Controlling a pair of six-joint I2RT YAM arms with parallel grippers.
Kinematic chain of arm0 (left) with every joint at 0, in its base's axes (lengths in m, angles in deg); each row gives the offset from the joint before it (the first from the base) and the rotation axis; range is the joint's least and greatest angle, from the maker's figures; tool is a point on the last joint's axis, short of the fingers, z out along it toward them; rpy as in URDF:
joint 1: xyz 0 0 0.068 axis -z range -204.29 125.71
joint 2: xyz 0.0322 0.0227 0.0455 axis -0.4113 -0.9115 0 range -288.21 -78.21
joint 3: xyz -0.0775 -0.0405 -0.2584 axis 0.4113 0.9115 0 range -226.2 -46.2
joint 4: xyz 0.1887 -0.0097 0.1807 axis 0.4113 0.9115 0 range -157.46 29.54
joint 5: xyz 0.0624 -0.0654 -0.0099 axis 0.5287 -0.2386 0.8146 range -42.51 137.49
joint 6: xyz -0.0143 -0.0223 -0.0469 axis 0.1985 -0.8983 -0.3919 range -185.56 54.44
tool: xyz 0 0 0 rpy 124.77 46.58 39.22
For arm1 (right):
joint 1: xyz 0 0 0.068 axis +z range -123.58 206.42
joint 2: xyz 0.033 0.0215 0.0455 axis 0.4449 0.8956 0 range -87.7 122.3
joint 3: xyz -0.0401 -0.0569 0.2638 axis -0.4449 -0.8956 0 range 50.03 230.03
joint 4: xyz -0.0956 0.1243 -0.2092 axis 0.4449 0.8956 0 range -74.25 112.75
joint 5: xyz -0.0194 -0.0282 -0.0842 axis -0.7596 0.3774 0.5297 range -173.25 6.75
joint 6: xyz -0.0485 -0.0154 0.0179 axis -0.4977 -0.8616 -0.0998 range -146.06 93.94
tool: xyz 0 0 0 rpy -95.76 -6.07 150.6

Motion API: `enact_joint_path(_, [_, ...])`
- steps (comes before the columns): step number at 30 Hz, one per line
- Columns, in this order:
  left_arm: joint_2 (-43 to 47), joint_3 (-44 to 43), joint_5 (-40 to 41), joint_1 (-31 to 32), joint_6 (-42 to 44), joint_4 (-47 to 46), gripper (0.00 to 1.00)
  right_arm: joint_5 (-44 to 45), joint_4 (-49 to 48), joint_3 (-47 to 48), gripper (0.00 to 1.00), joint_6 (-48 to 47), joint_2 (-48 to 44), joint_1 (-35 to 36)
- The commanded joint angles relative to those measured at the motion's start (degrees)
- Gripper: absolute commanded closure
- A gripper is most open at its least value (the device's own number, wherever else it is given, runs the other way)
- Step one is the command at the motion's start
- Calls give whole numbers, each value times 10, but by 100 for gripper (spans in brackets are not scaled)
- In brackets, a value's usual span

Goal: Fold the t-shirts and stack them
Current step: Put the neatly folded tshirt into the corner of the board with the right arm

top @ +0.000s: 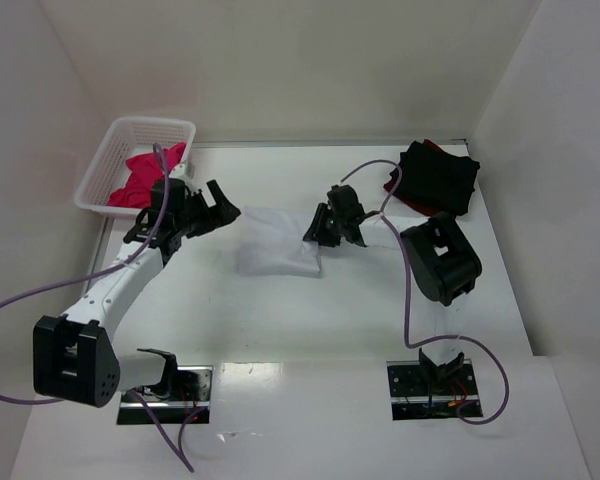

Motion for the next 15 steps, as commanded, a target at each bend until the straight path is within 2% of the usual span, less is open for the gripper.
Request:
enact_joint_path(1, [28,4,-21,-18,9,-10,0,36,27,4,71,16,32,12])
enact_joint_path(6, [53,9,-32,-28,14,-4,0,50,45,36,99,22,37,12])
enact_joint_path(9, [70,9,-45,-39,14,1,0,68,73,76,100,16,43,12])
enact_joint_path(15, [97,9,-54,-45,25,16,0,93,132,162,100,-28,37,-35])
